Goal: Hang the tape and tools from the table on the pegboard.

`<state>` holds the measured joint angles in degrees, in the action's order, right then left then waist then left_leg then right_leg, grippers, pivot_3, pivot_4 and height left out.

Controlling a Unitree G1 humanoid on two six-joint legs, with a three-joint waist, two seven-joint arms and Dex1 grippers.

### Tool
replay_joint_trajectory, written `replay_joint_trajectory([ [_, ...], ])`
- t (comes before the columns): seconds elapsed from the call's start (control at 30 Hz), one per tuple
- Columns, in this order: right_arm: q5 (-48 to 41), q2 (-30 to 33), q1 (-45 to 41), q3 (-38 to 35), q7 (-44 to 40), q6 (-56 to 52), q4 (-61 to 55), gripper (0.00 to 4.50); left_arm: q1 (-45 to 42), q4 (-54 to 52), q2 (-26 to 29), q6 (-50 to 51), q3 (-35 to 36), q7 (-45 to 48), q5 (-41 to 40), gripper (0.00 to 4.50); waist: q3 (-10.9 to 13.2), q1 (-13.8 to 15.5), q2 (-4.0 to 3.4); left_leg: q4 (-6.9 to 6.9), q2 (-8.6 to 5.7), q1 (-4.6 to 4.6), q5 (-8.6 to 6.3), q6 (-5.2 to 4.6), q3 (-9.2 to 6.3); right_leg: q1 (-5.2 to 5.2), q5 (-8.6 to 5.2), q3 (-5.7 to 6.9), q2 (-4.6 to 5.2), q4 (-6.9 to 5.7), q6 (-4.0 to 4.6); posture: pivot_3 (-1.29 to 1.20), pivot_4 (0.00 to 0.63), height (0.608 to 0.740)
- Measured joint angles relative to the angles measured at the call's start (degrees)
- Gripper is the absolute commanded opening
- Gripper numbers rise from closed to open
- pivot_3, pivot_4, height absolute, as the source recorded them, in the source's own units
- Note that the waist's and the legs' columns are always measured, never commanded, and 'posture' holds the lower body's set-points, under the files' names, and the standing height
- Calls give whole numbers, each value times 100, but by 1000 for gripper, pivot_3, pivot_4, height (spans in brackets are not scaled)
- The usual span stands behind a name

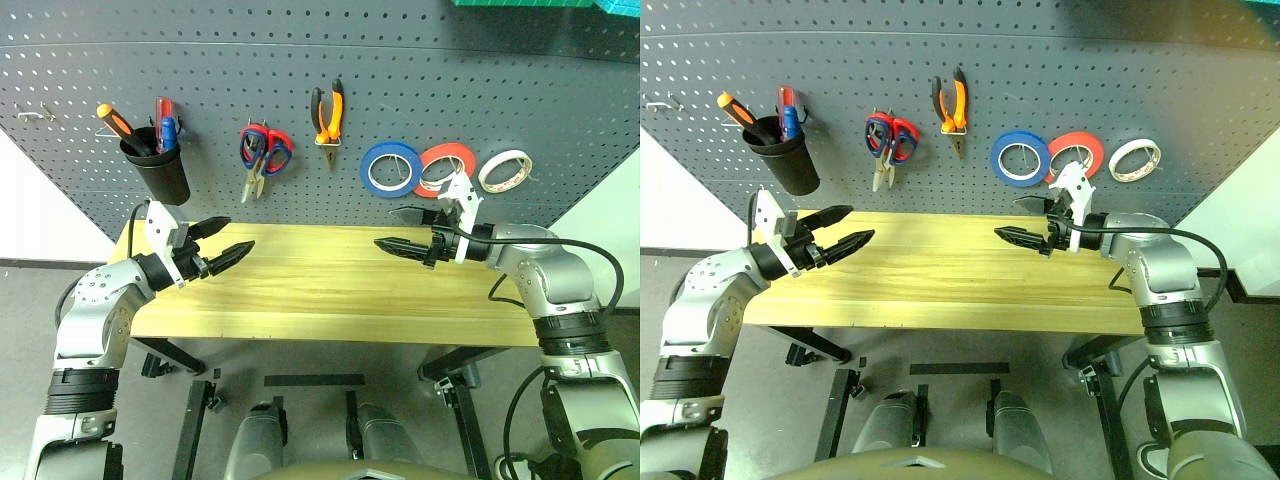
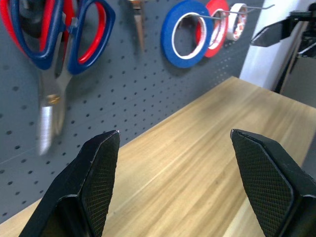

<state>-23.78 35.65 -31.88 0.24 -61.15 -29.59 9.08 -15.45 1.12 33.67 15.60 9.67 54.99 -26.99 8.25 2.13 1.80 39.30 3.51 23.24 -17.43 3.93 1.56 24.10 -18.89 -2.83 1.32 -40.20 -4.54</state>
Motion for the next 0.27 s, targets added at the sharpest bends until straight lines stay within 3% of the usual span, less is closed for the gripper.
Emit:
replay_joint_trajectory([
  [0.27,60,62,-23,0,-122,100,145,4500,-3,269,0,-102,-105,257,56,3763,-13,-8,-15,0,0,-1,0,0,1,0,0,0,0,0,0,39,91,740],
])
